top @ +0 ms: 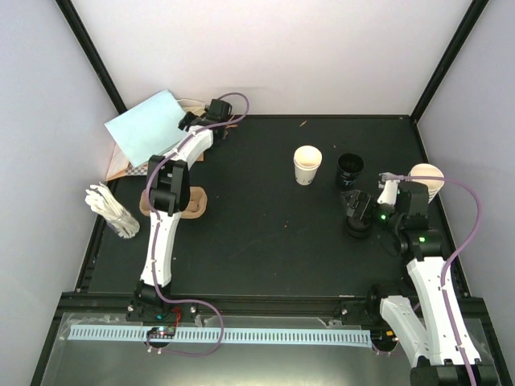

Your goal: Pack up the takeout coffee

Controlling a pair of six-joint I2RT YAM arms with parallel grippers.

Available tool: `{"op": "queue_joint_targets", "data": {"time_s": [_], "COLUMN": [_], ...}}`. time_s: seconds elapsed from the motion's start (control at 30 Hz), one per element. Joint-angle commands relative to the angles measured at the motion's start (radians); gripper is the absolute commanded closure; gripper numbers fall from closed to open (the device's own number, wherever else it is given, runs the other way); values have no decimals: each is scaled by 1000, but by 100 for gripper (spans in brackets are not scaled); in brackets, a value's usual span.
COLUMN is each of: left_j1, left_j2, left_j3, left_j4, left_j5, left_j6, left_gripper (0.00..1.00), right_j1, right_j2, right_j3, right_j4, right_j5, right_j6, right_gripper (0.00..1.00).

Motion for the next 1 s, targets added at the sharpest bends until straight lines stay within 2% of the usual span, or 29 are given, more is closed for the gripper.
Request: {"op": "queue_joint_targets", "data": {"time_s": [0.0,0.17,0.3,0.43,0.8,0.87,0.97], "left_j1": [-3,-2,9,25,40,42,52], "left_j2": [48,60,89,98,147,148,143], "left_j3": [41,41,38,38,41,39,37], "left_j4": [175,240,302,259,276,294,330], "left_j5": [-160,-167,-187,-157,-166,-183,-214], "left_j6": [144,168,226,177,201,214,213], "left_gripper": [4,6,11,15,9,12,28], "right_j1": [3,3,3,3,2,3,3], "right_j2": [4,13,25,36,80,88,92], "right_j3": [13,-4,-10,-5,20,25,22], "right_j4": [16,37,53,56,65,62,72], "right_j5": [-24,-24,-22,-21,-42,-40,-39], "right_j6": [-19,-14,-12,-13,-10,-11,-8], "right_gripper": [0,0,0,0,0,0,0]}}
